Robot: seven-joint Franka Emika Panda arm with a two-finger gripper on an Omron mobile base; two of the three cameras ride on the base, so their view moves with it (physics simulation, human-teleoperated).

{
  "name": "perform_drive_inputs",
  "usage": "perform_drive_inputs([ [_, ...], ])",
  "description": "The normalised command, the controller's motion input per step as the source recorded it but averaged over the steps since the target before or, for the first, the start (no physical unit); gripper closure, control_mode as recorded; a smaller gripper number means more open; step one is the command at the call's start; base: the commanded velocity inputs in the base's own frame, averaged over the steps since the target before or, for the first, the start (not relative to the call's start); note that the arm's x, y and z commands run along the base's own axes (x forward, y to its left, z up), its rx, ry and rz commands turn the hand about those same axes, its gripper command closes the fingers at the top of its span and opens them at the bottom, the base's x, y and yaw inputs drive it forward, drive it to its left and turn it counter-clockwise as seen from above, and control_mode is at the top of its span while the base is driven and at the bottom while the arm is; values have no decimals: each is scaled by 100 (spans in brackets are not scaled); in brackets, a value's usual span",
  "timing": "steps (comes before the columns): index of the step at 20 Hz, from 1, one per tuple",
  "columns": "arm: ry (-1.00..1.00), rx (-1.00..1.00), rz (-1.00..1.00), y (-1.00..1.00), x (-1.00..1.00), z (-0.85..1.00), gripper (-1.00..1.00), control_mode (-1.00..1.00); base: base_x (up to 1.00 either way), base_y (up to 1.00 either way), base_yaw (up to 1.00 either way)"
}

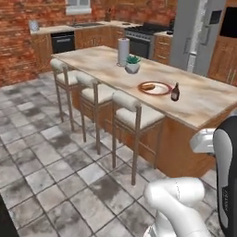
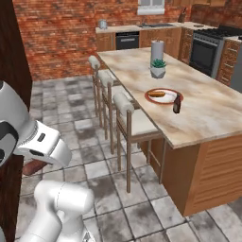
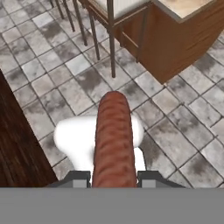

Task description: Move the hot dog bun to the plate on the dining table and place the condiment next to that plate. Then navigate to the fridge and take the sausage and place it on the plate as well.

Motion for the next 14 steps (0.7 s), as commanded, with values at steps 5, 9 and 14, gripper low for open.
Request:
perform_drive_inputs([
  [5,0,0,0,0,0,0,100,100,61,100,-43],
  [9,0,0,0,0,0,0,100,100,56,99,-46],
  [14,0,0,0,0,0,0,100,100,64,87,-48],
])
